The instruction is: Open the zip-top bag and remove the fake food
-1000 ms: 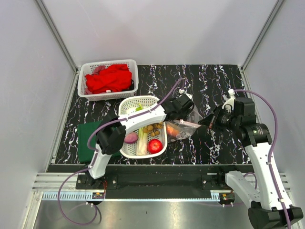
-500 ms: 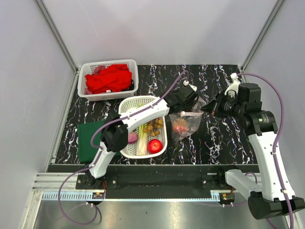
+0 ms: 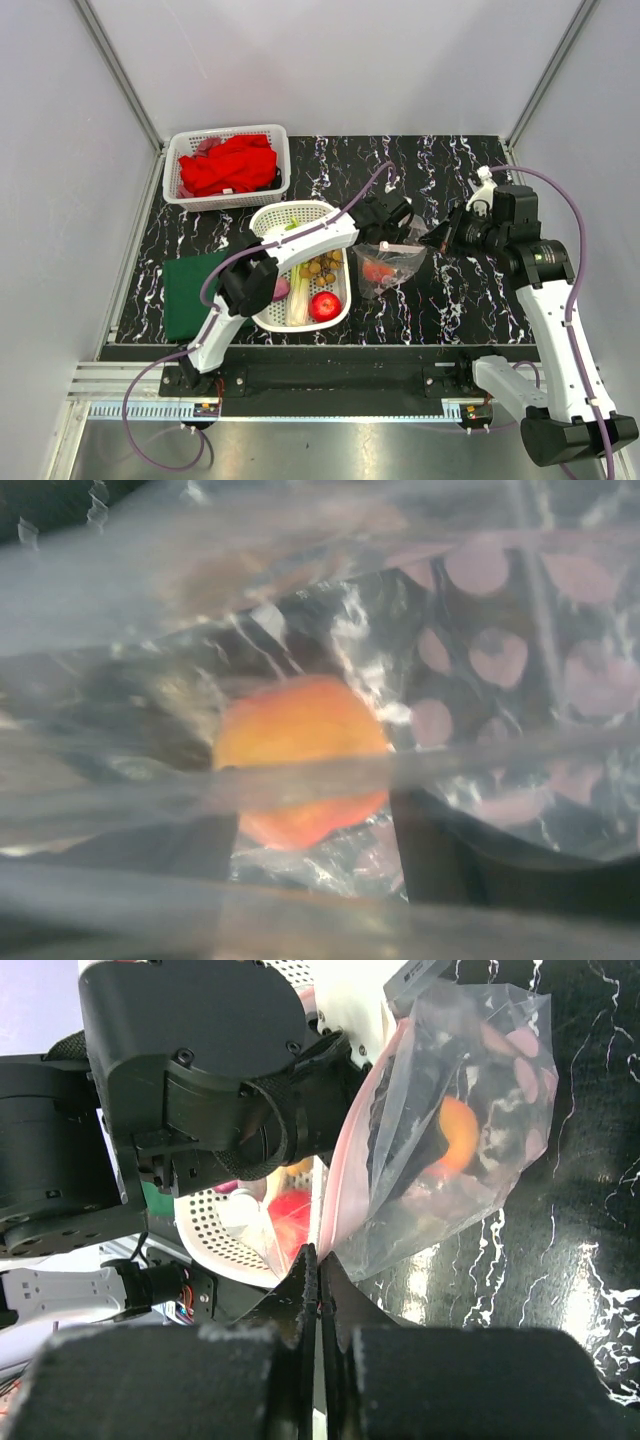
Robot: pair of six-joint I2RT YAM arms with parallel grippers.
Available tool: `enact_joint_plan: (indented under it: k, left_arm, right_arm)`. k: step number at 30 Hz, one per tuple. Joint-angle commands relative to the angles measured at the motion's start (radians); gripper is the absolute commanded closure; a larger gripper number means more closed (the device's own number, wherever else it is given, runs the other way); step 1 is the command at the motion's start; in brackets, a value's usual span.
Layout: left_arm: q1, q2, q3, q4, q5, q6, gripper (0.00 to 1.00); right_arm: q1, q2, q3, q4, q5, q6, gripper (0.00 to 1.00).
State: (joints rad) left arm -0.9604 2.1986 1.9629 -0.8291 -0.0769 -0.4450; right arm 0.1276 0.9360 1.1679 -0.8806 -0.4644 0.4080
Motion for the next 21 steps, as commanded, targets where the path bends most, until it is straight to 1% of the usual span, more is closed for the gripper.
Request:
enact_joint_plan:
  k: [1,3,5,6,7,13,15,17,19,21]
  left_arm:
    - [0.020,0.001,-0.033,-0.013,0.040,-0.003,0.31]
    - [0.020,0.003,-0.021,-0.044,0.055,-0.004,0.22]
    - [0.017,-0.008,-0.030,-0.065,0.054,-0.004,0.21]
    - [0.015,-0.014,-0.041,-0.065,0.049,-0.006,0.13]
    - [0.015,-0.016,-0.058,-0.065,0.052,-0.004,0.10]
    - [0.008,0.016,-0.108,-0.058,0.097,-0.046,0.10]
    - [0.008,0.019,-0.133,-0.042,0.091,-0.050,0.11]
    - [0.008,0.024,-0.154,-0.022,0.056,-0.052,0.14]
    - [0.009,0.035,-0.147,-0.005,0.052,-0.046,0.17]
    - [0.009,0.044,-0.137,0.014,0.048,-0.034,0.17]
  right_arm:
    - [-0.002,-0.037,0.001,0.020,-0.031,-0.003,1.00]
    - [-0.002,-0.034,-0.001,0.022,-0.034,-0.005,1.00]
    - [-0.002,-0.034,0.001,0.020,-0.030,-0.012,1.00]
    - [-0.002,-0.032,0.001,0.020,-0.028,-0.014,1.00]
    - [-0.002,-0.032,0.001,0.022,-0.026,-0.017,1.00]
    - [-0.003,-0.031,-0.013,0.026,-0.028,-0.028,1.00]
    - [-0.003,-0.031,-0.019,0.032,-0.023,-0.026,1.00]
    - [-0.002,-0.029,-0.025,0.038,-0.028,-0.024,1.00]
    - [-0.002,-0.029,-0.028,0.038,-0.028,-0.024,1.00]
    - [-0.002,-0.031,-0.034,0.038,-0.028,-0.026,1.00]
